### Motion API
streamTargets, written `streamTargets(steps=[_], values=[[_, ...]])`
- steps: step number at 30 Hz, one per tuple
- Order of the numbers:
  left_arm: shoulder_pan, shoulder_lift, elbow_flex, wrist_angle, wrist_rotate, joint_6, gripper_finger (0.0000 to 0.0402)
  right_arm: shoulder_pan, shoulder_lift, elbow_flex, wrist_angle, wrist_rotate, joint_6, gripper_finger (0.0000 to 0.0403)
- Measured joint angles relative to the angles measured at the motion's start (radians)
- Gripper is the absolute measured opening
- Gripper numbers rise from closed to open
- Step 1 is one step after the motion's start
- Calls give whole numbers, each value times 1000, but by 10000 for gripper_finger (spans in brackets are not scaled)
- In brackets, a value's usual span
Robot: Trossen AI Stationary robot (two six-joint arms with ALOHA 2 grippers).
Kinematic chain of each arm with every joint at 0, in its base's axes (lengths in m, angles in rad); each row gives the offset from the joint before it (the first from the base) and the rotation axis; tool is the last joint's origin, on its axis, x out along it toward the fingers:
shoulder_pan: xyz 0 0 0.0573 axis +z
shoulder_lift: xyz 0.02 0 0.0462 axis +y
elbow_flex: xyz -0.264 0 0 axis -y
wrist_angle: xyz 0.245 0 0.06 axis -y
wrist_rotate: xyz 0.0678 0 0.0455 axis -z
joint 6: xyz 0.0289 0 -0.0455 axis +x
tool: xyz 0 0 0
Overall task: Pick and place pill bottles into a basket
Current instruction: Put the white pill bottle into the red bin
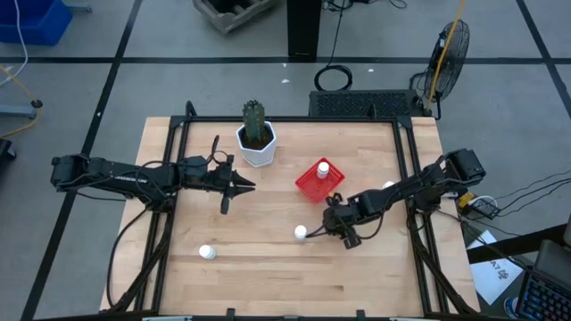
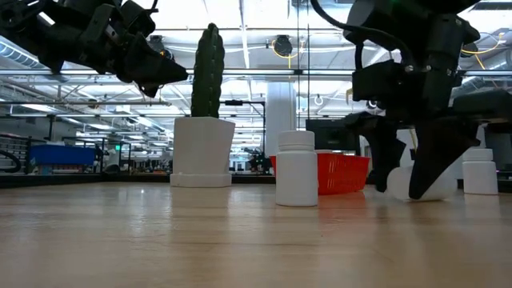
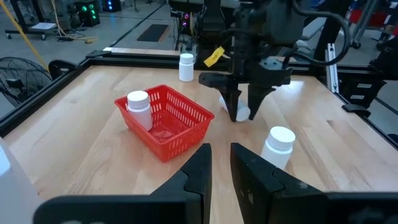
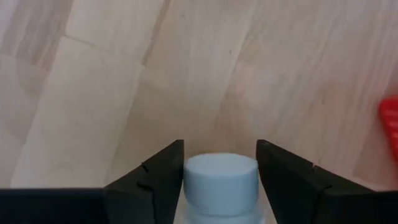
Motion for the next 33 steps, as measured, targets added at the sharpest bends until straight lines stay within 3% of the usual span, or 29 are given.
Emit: streamTargets(steps=[9, 17, 23, 26, 29, 33], values=[[0, 0, 0, 0, 0, -1, 62, 7, -1, 1, -97, 26, 13, 171], [0, 0, 0, 1, 0, -3, 62, 6, -22, -2, -31, 76, 86, 151], [0, 0, 0, 2, 1, -7, 62, 12, -95, -4, 185, 158, 258, 151], [-1, 0, 0, 2, 3, -9, 62, 49, -114, -65, 379, 240, 373, 151], [-3, 0, 0, 0, 4, -9, 62, 122, -108, -180, 693, 362, 440, 151], [-4, 0, 0, 2, 4, -9, 62, 241, -81, -306, 1057, 651, 449, 150]])
